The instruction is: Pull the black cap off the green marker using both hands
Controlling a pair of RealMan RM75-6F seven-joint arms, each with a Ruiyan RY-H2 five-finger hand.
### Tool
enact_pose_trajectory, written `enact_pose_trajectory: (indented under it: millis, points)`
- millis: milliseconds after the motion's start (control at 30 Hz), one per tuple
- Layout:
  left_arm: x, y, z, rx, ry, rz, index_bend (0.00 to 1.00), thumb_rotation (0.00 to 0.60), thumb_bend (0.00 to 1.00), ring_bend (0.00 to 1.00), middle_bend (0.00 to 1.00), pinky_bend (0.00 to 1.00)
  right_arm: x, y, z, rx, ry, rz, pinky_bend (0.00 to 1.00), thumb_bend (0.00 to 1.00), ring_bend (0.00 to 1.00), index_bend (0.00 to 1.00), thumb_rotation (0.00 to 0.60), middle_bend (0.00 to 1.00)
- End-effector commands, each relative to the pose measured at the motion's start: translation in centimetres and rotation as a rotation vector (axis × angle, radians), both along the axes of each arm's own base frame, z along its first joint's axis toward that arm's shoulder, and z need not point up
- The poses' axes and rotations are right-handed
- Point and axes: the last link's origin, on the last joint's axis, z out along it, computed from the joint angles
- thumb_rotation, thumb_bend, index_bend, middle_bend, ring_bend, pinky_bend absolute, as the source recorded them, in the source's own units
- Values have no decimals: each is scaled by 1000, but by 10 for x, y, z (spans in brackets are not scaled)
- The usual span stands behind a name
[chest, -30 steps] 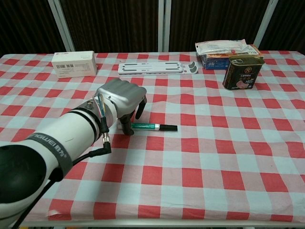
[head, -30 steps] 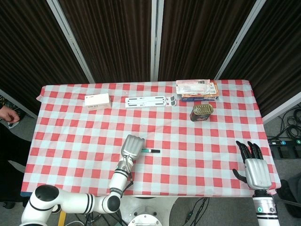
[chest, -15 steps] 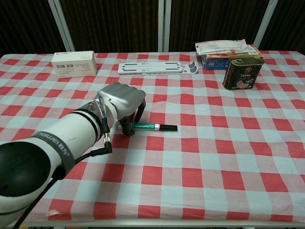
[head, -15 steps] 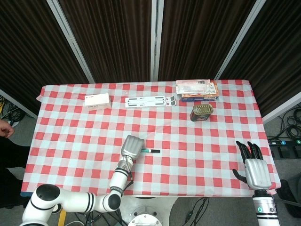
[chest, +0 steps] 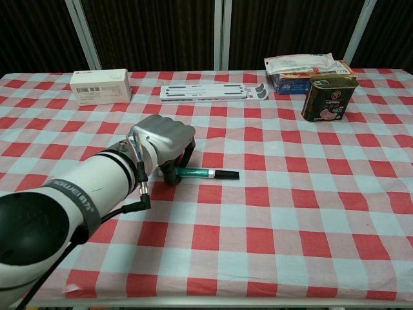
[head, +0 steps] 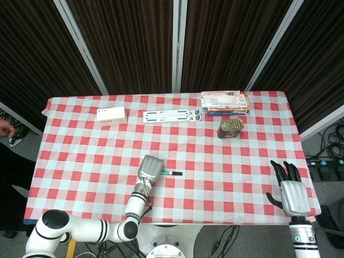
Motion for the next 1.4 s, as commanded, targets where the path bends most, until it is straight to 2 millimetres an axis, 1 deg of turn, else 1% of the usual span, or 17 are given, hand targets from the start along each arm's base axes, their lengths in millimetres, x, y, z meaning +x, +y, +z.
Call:
enact_pose_trajectory:
  millis: [33,300,367,433,533,667,733,800,967,1133,1400]
  points:
    - [1,0,1,2,-6,-5,538,600,339,859,545,840,0,0,0,1,0,1,33,104,0,49,600,144]
    - [10,0,14,24,-56,-27,549,600,378,863,557,841,5,-2,-1,2,1,22,34,104,0,49,600,151]
    - [13,0,19,29,-74,-34,550,600,379,863,558,841,10,-5,-4,-3,-6,51,46,104,0,50,600,170]
    - [16,0,22,28,-88,-38,550,600,380,864,558,841,15,-8,-8,-5,-14,85,72,104,10,73,600,199]
    - [20,1,25,25,-88,-50,550,600,378,865,559,842,28,-18,-18,10,-13,140,106,106,40,138,600,236]
    - [27,1,27,29,-90,-64,551,600,379,865,559,841,53,-38,-36,65,-20,189,115,107,62,194,600,257]
    - [30,2,29,31,-93,-70,550,600,379,865,559,841,66,-48,-45,75,-17,215,113,108,100,252,600,288]
    - [33,1,31,36,-92,-79,550,600,379,865,559,842,79,-60,-57,85,-6,243,111,111,129,309,600,326]
    - [38,1,36,46,-95,-90,551,600,379,865,559,842,106,-78,-88,128,8,291,111,115,162,374,600,369]
    - [44,2,39,49,-105,-96,551,600,379,868,559,843,125,-87,-109,158,17,334,111,120,162,414,600,375]
    - [47,0,41,49,-111,-110,551,600,379,868,559,843,139,-97,-122,150,24,355,112,139,162,428,600,379]
